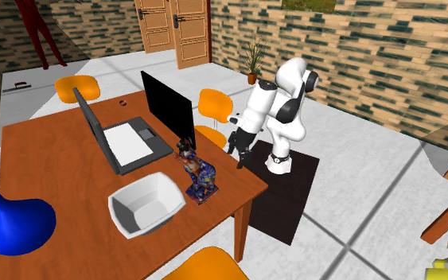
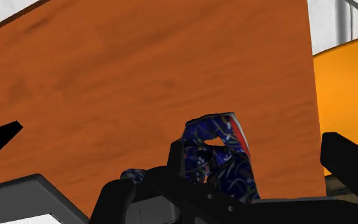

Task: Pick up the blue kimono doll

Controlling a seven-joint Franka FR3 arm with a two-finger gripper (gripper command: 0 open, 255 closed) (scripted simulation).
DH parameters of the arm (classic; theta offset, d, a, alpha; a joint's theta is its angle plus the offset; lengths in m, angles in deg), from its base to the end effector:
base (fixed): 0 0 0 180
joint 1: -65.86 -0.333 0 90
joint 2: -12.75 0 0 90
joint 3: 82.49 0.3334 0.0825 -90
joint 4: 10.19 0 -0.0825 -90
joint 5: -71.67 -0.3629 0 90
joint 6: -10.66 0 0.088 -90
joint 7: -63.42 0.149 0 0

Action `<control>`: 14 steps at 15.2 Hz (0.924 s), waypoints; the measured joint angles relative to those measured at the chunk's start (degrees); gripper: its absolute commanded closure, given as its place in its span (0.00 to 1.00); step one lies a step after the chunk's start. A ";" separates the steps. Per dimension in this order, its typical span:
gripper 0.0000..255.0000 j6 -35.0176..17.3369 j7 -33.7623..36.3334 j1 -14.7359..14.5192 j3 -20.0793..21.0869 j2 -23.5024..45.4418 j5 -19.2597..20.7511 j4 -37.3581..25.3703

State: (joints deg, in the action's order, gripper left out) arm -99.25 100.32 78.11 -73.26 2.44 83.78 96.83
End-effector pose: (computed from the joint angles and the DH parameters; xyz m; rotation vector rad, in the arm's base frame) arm 0.5105 -0.0439 0.5922 2.8000 -0.9381 0.4245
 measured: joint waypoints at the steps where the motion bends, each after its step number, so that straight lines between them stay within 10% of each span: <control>1: 0.00 -0.40 1.59 0.52 -0.08 2.18 0.78 -2.34; 8: 0.00 0.57 12.63 2.25 -0.94 14.06 5.69 -18.13; 14: 0.00 -3.06 15.03 2.50 -1.30 14.65 6.54 -15.33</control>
State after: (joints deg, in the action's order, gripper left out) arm -102.31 115.35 80.61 -74.57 17.09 90.32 81.50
